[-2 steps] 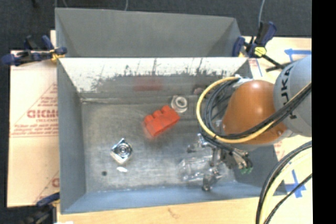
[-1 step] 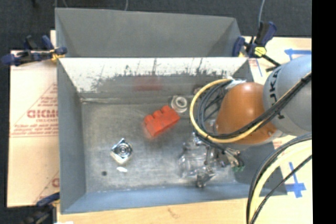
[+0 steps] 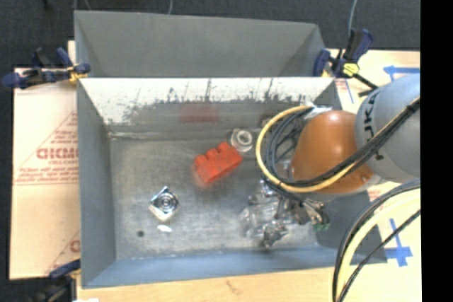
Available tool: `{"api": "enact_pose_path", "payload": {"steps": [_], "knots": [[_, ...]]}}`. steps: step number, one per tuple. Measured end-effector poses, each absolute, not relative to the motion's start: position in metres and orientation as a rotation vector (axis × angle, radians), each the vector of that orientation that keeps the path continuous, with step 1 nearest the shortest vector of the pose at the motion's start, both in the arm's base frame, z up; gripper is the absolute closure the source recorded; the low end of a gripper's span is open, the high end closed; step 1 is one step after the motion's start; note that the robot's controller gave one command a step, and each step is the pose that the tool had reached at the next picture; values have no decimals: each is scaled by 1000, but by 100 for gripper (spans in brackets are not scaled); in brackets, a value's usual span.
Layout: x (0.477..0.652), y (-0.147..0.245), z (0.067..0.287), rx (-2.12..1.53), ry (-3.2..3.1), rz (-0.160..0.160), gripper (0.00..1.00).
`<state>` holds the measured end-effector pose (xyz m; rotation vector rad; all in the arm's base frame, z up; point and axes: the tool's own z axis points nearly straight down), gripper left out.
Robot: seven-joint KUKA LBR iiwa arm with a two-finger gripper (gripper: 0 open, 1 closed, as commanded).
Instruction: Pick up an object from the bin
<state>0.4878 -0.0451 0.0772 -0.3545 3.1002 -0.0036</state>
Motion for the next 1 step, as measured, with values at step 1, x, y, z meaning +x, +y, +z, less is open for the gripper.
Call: {"api": "enact_pose_path", "payload": {"steps": [1], "knots": [[493,-95,220,-544,3086,-7,100]]}}
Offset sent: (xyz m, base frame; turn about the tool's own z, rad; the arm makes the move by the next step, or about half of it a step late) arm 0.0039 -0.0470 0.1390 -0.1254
